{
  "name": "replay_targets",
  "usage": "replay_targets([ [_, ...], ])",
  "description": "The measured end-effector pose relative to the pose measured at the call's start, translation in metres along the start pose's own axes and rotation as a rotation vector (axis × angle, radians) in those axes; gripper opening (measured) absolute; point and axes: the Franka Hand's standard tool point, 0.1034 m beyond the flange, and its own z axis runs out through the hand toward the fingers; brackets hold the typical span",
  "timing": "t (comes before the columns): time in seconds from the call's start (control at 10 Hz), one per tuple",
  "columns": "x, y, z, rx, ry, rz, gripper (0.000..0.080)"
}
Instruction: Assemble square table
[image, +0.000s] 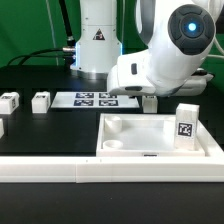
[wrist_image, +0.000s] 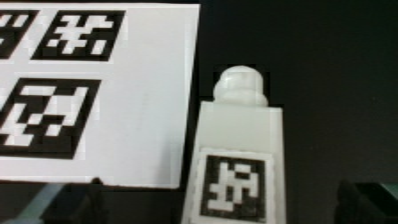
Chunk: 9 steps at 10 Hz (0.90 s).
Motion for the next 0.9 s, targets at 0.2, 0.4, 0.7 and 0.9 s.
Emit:
replay_targets([
  [0.2,0.0021,0.0006,0.0068,-0.002,0.002,0.001,0.0649],
  [0.4,0.0041,0.001,0.0105,-0.002,0.006,0.002,0.0649],
  [0.7,0.0057,0.0008,0.0086,-0.002,0.01,0.023,0.0388],
  [0.9,0.0057,0.0012,0.0088,-0.001,0.009,0.023,0.0288],
])
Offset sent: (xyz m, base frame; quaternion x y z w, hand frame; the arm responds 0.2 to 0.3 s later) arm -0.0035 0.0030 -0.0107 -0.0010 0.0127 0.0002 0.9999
